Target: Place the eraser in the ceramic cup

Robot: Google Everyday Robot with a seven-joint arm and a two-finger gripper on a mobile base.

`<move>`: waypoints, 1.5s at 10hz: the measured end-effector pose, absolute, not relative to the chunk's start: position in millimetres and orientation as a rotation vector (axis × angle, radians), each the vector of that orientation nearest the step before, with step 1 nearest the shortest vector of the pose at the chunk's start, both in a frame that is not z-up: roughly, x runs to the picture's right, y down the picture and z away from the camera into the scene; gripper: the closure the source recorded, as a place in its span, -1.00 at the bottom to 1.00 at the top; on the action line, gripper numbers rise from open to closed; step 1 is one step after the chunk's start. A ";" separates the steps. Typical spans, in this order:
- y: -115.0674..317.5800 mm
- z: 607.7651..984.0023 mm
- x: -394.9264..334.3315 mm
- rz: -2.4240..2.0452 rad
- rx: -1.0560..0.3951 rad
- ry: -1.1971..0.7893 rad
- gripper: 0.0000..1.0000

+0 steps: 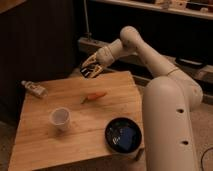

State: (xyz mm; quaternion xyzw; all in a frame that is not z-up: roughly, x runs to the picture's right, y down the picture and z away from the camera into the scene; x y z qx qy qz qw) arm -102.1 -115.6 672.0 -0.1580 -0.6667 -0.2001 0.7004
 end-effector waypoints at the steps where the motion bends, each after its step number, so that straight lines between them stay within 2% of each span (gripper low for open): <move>1: -118.1 651.5 -105.6 -0.459 -0.353 -1.563 0.95; 3: -121.4 629.4 -106.0 -0.476 -0.349 -1.647 0.95; 11: -118.4 633.6 -107.2 -0.490 -0.353 -1.638 0.95; 15: -93.1 626.0 -135.0 -0.531 -0.397 -1.693 0.95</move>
